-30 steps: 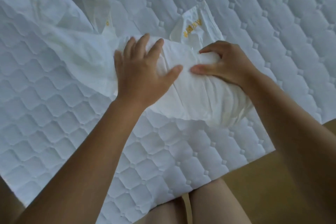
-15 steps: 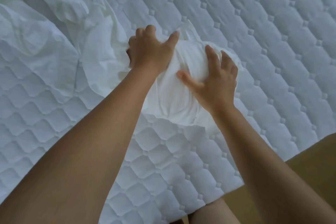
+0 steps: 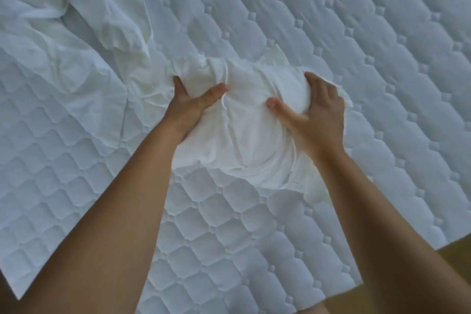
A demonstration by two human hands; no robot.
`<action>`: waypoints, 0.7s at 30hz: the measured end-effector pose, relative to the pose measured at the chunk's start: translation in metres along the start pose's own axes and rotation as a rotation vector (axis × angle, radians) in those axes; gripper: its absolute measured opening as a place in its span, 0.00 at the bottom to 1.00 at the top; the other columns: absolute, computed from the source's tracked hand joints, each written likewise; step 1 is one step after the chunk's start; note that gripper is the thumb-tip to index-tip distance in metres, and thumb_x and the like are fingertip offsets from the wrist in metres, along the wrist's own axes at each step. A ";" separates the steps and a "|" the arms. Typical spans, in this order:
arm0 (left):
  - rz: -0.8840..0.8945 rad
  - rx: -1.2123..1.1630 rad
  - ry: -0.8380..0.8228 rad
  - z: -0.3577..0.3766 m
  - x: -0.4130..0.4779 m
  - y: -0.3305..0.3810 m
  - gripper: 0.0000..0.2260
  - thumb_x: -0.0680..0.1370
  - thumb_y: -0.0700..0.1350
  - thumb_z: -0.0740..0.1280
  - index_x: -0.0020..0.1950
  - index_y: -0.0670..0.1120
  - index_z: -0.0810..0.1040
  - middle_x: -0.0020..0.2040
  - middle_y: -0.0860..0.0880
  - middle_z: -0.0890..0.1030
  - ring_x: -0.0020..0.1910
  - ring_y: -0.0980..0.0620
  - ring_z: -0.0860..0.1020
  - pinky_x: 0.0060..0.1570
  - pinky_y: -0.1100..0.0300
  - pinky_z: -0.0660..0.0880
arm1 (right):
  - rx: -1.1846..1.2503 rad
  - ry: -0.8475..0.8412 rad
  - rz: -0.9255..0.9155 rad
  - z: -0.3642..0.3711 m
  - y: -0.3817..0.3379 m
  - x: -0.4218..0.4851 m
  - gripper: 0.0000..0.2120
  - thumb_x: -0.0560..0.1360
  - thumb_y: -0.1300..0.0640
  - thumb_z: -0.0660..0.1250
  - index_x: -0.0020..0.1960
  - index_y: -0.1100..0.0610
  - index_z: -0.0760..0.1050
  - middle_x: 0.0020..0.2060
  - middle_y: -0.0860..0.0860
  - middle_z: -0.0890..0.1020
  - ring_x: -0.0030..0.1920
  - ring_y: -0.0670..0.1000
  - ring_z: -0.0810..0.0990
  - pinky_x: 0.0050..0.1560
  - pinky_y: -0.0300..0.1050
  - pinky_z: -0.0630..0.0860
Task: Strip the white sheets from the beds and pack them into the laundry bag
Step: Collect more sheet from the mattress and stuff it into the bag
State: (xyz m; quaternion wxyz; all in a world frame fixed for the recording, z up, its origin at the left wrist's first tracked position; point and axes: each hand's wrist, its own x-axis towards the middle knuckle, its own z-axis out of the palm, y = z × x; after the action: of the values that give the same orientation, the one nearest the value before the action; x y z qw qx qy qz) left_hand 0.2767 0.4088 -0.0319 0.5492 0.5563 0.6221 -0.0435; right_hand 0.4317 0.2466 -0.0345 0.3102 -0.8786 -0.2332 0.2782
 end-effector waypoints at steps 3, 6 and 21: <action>-0.092 -0.050 -0.061 -0.002 0.004 0.002 0.61 0.46 0.73 0.74 0.75 0.49 0.64 0.64 0.51 0.77 0.59 0.50 0.78 0.61 0.51 0.74 | 0.151 -0.068 0.046 -0.006 0.012 0.004 0.50 0.55 0.26 0.62 0.72 0.49 0.63 0.68 0.47 0.70 0.69 0.49 0.66 0.71 0.47 0.61; -0.203 -0.069 -0.155 -0.001 -0.001 0.009 0.46 0.51 0.70 0.75 0.64 0.47 0.75 0.54 0.48 0.83 0.51 0.48 0.82 0.53 0.53 0.77 | 0.344 -0.109 0.145 -0.017 0.028 0.005 0.52 0.54 0.30 0.67 0.74 0.46 0.57 0.70 0.46 0.67 0.69 0.47 0.66 0.70 0.45 0.63; -0.266 -0.333 -0.024 0.033 -0.043 -0.056 0.53 0.47 0.72 0.74 0.67 0.47 0.74 0.56 0.49 0.81 0.54 0.48 0.80 0.52 0.53 0.77 | 0.447 -0.380 0.336 -0.038 0.057 0.010 0.48 0.57 0.32 0.74 0.70 0.50 0.65 0.61 0.43 0.77 0.60 0.43 0.77 0.65 0.48 0.71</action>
State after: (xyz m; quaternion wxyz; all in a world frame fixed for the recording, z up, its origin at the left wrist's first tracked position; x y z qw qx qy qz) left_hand 0.2469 0.3383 -0.0448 0.6302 0.3703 0.6822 -0.0188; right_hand 0.4771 0.1971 -0.0512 0.3957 -0.7476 -0.0720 0.5285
